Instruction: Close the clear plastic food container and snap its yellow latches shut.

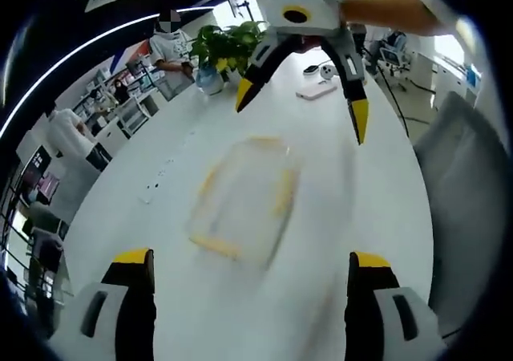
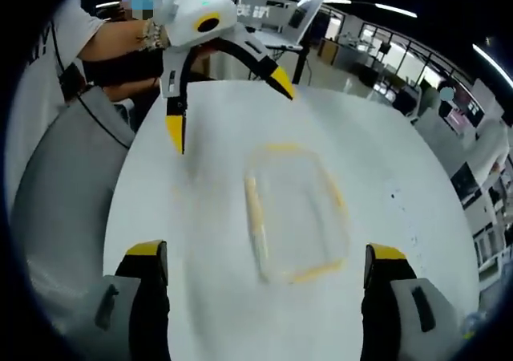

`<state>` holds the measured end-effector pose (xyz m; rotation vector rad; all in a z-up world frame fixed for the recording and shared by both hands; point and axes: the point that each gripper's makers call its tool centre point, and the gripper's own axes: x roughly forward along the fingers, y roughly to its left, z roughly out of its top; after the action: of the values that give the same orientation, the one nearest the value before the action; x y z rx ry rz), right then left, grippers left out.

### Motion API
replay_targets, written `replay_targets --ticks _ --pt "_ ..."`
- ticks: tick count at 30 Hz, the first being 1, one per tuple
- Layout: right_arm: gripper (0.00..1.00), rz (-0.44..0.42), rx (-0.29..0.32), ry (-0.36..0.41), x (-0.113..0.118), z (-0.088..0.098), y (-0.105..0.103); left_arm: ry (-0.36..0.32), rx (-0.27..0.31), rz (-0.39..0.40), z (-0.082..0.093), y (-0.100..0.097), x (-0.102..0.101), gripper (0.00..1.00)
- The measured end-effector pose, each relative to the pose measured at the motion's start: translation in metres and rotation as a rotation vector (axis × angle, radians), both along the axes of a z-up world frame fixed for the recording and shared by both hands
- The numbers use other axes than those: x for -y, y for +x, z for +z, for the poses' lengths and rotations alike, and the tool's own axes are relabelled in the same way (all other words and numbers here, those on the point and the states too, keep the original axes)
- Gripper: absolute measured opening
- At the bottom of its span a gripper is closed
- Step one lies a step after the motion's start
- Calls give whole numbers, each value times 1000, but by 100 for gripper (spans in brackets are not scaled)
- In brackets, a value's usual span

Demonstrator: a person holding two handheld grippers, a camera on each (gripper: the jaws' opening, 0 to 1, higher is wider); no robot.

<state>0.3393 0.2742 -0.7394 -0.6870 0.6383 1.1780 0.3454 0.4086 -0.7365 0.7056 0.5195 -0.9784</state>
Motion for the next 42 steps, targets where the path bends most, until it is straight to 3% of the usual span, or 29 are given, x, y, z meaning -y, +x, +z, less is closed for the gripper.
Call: replay_targets --ticks 7,10,20,23,35,37,40,42 --pt "99 -29 58 47 -6 13 -17 -78 40 116 9 -18 -20 99" --pt "98 -30 66 66 -8 15 -28 -114 10 180 8 -30 -28 99" --pt "94 -135 97 104 1 20 -48 -197 24 307 10 -60 -53 99" --pt "94 -162 114 132 2 23 -55 -239 0 357 6 -71 -57 99" --pt "85 -322 223 236 12 30 -78 -299 1 442 1 -93 -63 99" --pt "89 -371 210 287 12 31 -83 -302 -1 450 0 -96 -63 99" --pt "91 -411 282 344 12 37 -85 -303 15 450 -2 -101 -60 98" --pt "94 -432 266 383 10 34 -92 -297 22 451 -3 -102 -60 97"
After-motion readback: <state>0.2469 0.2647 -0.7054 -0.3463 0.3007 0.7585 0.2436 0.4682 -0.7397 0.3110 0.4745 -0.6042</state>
